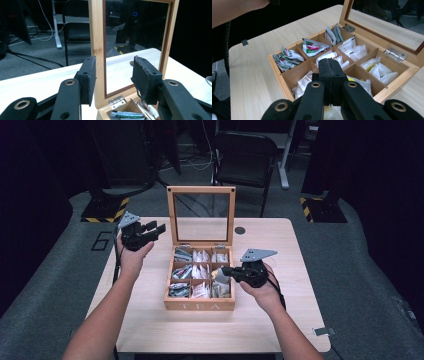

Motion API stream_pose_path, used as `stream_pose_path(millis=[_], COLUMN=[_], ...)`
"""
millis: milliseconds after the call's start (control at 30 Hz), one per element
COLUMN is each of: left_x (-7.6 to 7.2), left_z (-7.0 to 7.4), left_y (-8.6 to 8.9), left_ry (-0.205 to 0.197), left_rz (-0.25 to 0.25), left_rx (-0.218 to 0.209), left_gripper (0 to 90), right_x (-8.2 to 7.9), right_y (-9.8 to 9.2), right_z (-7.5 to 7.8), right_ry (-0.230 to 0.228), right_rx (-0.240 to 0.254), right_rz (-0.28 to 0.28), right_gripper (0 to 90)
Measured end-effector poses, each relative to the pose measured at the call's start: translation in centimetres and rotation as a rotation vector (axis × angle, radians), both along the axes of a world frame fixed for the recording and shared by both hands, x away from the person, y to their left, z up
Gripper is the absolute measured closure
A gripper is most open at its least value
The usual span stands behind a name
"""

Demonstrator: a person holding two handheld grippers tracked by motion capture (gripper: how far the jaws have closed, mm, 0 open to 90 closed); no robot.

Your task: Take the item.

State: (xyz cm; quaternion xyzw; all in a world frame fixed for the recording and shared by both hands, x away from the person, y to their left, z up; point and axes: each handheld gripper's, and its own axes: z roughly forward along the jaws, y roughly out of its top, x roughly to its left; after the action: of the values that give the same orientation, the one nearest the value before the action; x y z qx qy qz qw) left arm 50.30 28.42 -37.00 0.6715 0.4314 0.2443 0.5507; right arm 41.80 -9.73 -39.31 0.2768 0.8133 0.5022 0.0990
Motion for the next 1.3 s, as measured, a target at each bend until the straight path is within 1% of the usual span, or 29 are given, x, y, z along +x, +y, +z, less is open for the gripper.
stream_pose_path(millis=[33, 133, 200, 367, 533, 667, 733, 900, 1033, 1100, 1133, 1233, 1300], left_x=[0.0, 0.0, 0.0, 0.0, 0.0, -0.1, -0.1, -0.1, -0.1, -0.1, -0.1, -0.1, -0.2], left_z=[0.0, 0.0, 0.0, 0.1, 0.1, 0.1, 0.1, 0.2, 0.2, 0.2, 0.2, 0.2, 0.2], left_y=[0.0, 0.1, 0.1, 0.2, 0.2, 0.3, 0.4, 0.4, 0.3, 0.3, 0.3, 0.3, 0.3], left_ry=[0.000, -0.001, -0.002, -0.006, -0.010, -0.004, -0.007, -0.005, -0.005, -0.005, -0.009, -0.004, -0.005], left_rz=[0.000, -0.001, -0.001, 0.000, 0.003, 0.003, 0.005, 0.005, 0.006, 0.005, 0.006, 0.004, 0.004], left_rx=[-0.002, 0.001, 0.001, 0.001, -0.001, 0.000, 0.002, 0.001, 0.004, 0.002, 0.003, 0.004, 0.005], left_gripper=[54.1, 54.1, 54.1, 54.1, 54.1, 54.1, 54.1, 54.1, 54.1, 54.1, 54.2, 54.1, 54.1], right_x=[0.1, 0.2, 0.4, 0.7, 0.9, 1.1, 1.1, 1.2, 1.3, 1.5, 1.5, 1.8, 1.9], right_y=[-0.1, -0.3, -0.4, -0.6, -0.6, -0.7, -0.7, -1.0, -1.5, -2.0, -2.2, -3.1, -3.4], right_z=[0.3, 0.7, 1.3, 1.9, 2.2, 2.4, 2.5, 2.9, 3.4, 3.7, 3.8, 4.3, 4.4], right_ry=[-0.009, -0.008, -0.008, -0.013, -0.012, -0.011, -0.012, -0.020, -0.026, -0.037, -0.034, -0.053, -0.057], right_rx=[0.010, 0.012, 0.018, 0.007, 0.009, 0.018, 0.020, 0.026, 0.037, 0.034, 0.035, 0.022, 0.017], right_rz=[-0.002, -0.007, -0.006, -0.008, -0.012, -0.019, -0.015, -0.027, -0.044, -0.054, -0.061, -0.085, -0.090], right_gripper=[90.0, 90.0, 90.0, 90.0, 90.0, 90.0, 90.0, 90.0, 90.0, 90.0, 90.0, 90.0, 90.0])
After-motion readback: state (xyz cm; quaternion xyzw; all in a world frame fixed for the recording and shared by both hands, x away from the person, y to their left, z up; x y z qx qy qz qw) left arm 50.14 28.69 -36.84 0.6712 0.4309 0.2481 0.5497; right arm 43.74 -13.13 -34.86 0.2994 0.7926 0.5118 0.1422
